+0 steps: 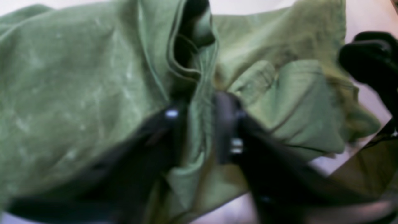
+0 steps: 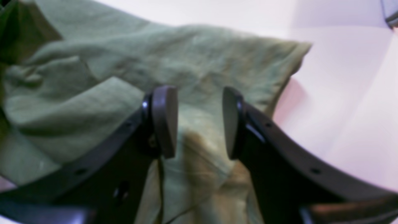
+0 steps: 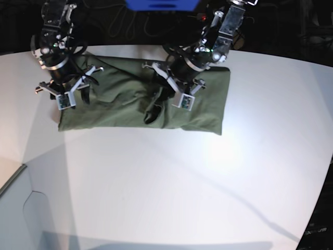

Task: Layout the t-shirt on the table in an organized manner, then fold the t-shirt properly
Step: 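Lift the band end with the left gripper and fold it toward the right gripper, then release the folded end and move the left gripper back to the band end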

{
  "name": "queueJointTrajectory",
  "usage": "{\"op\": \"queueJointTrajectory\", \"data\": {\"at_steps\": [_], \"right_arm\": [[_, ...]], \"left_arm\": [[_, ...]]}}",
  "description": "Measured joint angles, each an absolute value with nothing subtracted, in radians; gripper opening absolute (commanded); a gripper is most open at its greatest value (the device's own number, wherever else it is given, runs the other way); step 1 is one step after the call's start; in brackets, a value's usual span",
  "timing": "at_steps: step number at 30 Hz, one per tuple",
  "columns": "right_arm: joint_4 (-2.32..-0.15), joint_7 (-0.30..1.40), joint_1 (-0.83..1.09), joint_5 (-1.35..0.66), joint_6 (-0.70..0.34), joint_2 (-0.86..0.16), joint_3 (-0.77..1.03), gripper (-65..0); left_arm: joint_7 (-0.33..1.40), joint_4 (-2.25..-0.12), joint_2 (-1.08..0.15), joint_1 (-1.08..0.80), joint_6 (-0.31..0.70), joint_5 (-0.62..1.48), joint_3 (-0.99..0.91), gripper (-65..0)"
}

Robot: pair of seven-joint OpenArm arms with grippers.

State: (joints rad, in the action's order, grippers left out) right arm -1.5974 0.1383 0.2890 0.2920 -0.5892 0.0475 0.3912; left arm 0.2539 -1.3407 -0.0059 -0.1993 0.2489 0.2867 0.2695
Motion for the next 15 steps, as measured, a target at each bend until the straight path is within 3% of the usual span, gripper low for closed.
{"op": "queueJointTrajectory", "data": {"at_steps": [3,6,15], "right_arm": [[-1.621,0.141,0.291,0.292,-0.589,0.067,0.432,-31.3],[-1.615,0.141,0.283,0.292,-0.590,0.080,0.461,-25.5],[-1.438,0.138,0.179,0.290,-0.589,0.066,0.544,-23.7]], "left_arm": [[0.250,-1.344,-0.004,-0.203,0.250,0.290,0.291,-22.8],[0.253,-1.365,-0.004,-0.205,0.250,0.289,0.291,-14.8],[0.250,-1.520,-0.040,-0.204,0.262,0.294,0.240,-14.2]]}}
